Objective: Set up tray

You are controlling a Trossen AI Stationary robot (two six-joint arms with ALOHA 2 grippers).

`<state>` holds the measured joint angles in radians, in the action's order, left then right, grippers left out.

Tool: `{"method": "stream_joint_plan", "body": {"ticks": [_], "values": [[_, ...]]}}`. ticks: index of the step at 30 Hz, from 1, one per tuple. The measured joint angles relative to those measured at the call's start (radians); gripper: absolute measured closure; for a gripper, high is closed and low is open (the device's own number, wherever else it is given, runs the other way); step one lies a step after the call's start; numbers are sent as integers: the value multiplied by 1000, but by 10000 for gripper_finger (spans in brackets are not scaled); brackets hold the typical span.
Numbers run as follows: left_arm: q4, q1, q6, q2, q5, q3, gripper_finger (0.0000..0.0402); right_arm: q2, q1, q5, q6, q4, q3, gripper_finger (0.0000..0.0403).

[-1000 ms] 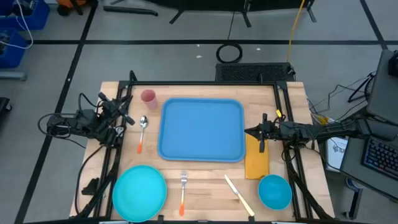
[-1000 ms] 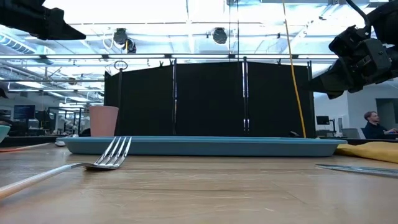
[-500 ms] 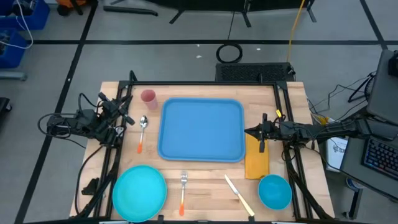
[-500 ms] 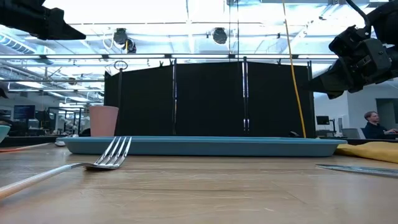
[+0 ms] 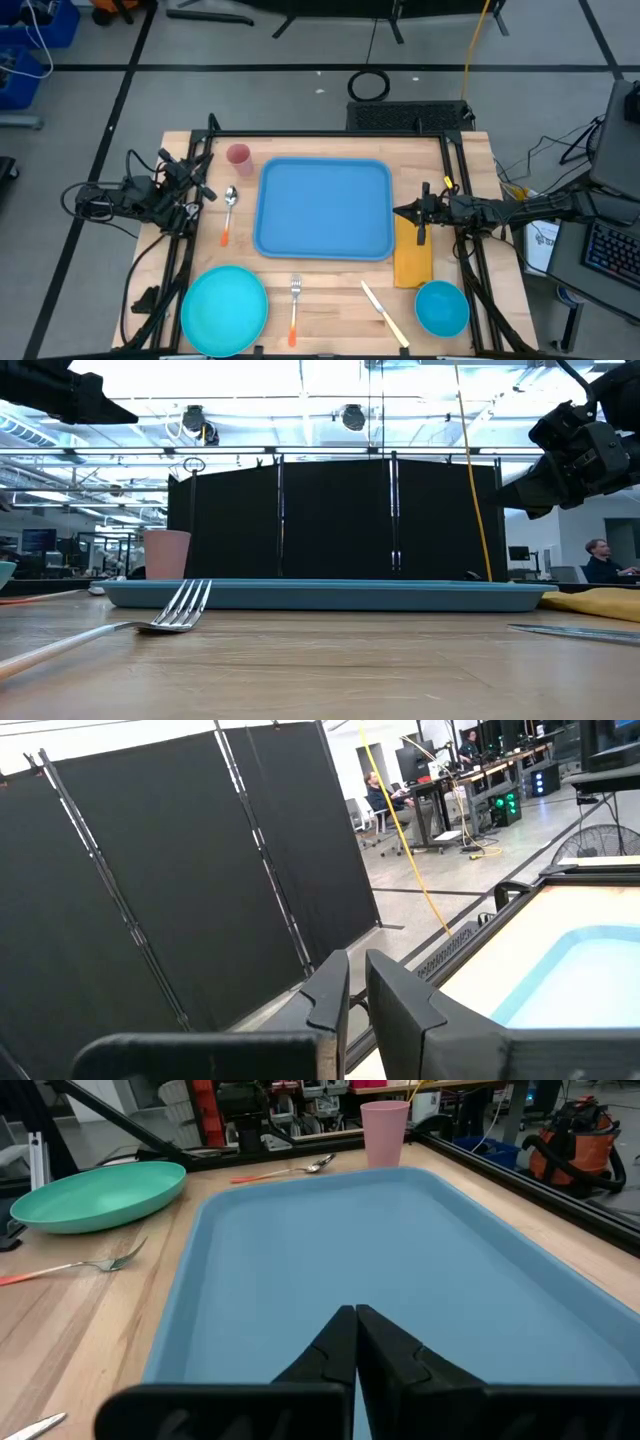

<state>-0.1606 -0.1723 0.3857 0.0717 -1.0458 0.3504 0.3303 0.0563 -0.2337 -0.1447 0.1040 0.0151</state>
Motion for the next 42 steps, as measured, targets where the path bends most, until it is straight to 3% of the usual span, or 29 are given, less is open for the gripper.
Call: {"method": "stream_joint_plan", "body": {"ticks": [23, 42], "values": [[0, 0, 0, 0, 0, 0, 357, 0, 0, 0, 0, 0, 0, 403], [0, 0, 0, 0, 0, 0, 357, 0, -1, -26, 99, 17, 0, 403]]}}
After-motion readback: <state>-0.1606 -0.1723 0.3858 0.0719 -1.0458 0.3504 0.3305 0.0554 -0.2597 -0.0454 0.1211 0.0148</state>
